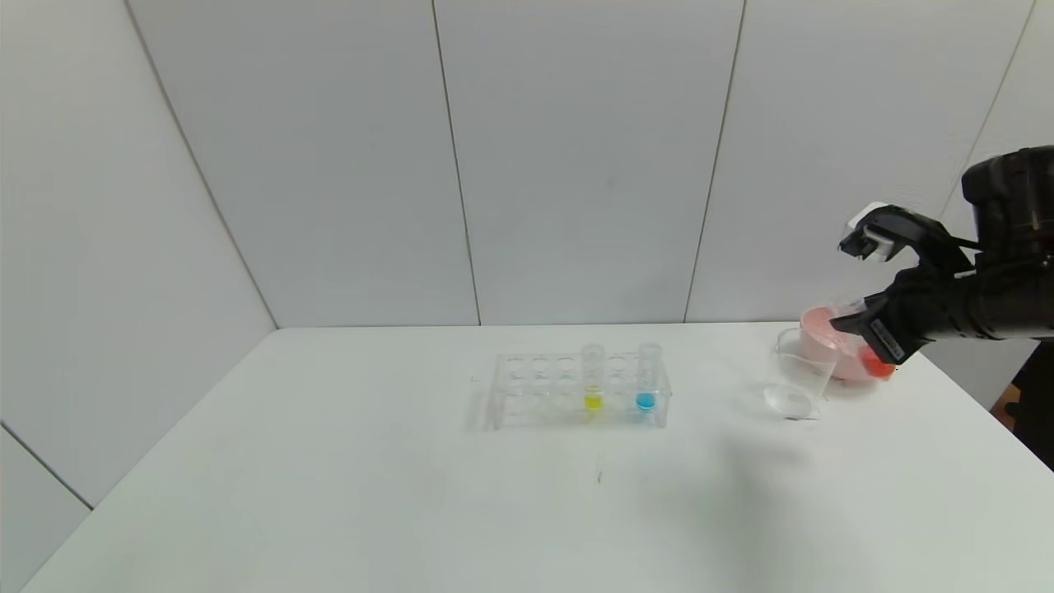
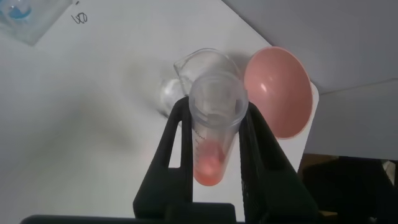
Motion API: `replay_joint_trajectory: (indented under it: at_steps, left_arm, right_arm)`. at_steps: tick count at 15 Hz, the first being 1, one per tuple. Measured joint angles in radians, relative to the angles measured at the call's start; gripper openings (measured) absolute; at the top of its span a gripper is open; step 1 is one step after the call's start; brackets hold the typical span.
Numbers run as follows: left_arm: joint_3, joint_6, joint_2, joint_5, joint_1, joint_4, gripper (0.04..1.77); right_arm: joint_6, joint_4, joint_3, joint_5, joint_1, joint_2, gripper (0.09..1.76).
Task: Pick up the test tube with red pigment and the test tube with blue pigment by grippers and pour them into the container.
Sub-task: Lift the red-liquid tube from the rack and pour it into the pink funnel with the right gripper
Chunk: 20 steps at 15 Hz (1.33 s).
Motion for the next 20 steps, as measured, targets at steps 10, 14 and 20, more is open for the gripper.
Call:
replay_joint_trajectory:
  at_steps: [10,14,20]
  left_arm:
    - [0.000,0.000,0.000,0.000,0.000,0.000,1.76]
    - [0.000,0.000,0.000,0.000,0.000,0.000,1.76]
    - [0.000,0.000,0.000,0.000,0.000,0.000,1.76]
  right_arm:
    - [-0.171,0.580,-0.524,-0.086,-0.088,0.215,0.50]
    - [-0.224,0.727,-0.694,-0.122,-0.095,0.295,0.50]
    - [-0.356,0.690,-0.739,-0.123,-0.095,0.372,0.50]
